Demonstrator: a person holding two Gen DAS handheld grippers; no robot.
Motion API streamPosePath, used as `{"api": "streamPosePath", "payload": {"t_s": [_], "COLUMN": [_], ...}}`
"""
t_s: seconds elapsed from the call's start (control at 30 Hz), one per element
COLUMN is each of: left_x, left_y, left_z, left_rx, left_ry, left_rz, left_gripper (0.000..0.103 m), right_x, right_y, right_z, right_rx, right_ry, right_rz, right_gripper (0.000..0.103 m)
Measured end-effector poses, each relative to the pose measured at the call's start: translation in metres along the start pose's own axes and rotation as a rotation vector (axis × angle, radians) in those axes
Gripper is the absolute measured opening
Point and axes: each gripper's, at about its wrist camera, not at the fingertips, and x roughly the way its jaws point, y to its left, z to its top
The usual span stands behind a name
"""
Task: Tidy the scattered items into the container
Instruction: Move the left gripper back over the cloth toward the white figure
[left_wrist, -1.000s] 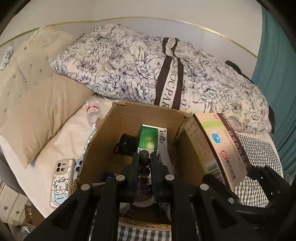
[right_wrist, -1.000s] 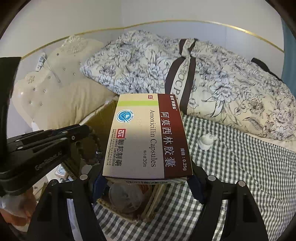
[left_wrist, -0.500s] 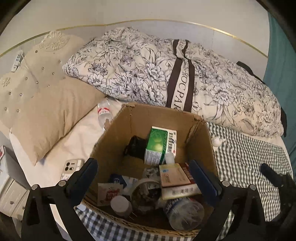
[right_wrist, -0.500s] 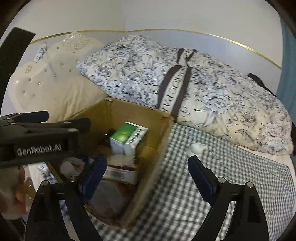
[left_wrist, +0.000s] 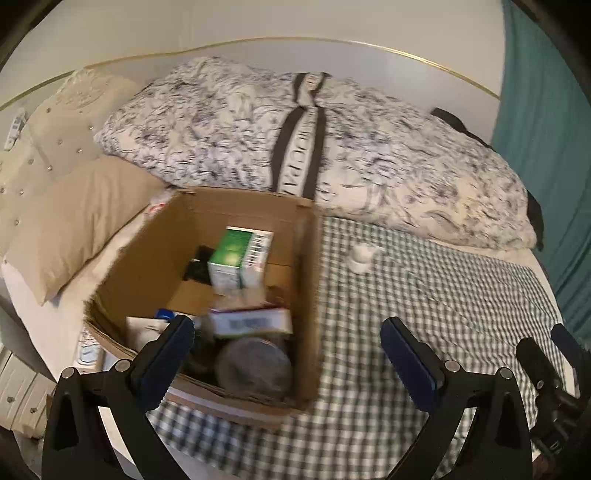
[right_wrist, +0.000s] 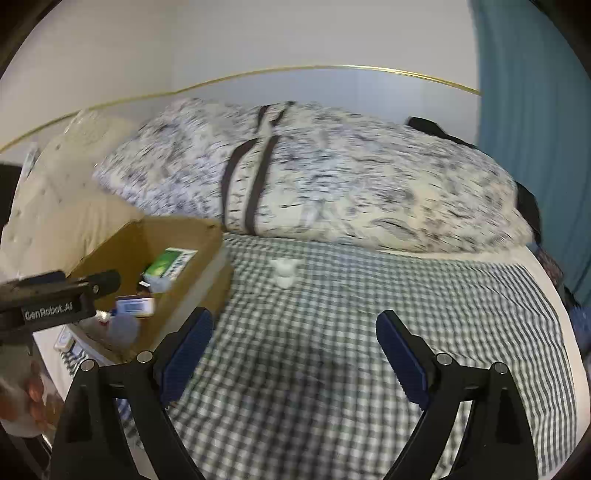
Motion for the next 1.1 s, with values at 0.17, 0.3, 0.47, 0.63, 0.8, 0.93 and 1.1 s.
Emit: {"api": "streamPosePath", "payload": {"t_s": [0.17, 0.3, 0.47, 0.63, 0.8, 0.93, 1.1], "left_x": [-0.001, 0.002, 0.011, 0.028, 0.051, 0.074, 0.106], "left_y": [-0.043, -0.069, -0.092, -0.118, -0.136, -0.144, -0.149], "left_z": [-0.011, -0.019, -0.031, -0.046, -0.052, -0.053, -0.051], "left_rx": [0.061, 0.097, 0.109, 0.134, 0.165, 0.172, 0.178], "left_ry": [0.004, 0.014, 0.025, 0.051, 0.084, 0.108, 0.141], "left_rz": [-0.030, -0.037, -0.018, -0.026, -0.031, -0.024, -0.012], "left_gripper": [0.103, 0.103, 0.103, 0.103, 0.103, 0.103, 0.103], "right_x": [-0.016, -0.023, -0.029, -0.024, -0.011, 0.011, 0.047], "right_y": [-0.045, -0.073, -0.098, -0.120, -0.139, -0.151, -0.160], "right_z": [-0.011, -0.020, -0.030, -0.042, -0.053, -0.058, -0.060], "right_rx": [0.071, 0.118, 0.149, 0.185, 0.205, 0.228, 0.224], "right_ry": [-0.003, -0.001, 0.007, 0.024, 0.047, 0.073, 0.109], "right_rz": [-0.037, -0.057, -0.077, -0.083, -0.093, -0.097, -0.098], "right_gripper": [0.092, 0.092, 0.092, 0.092, 0.092, 0.092, 0.092]}}
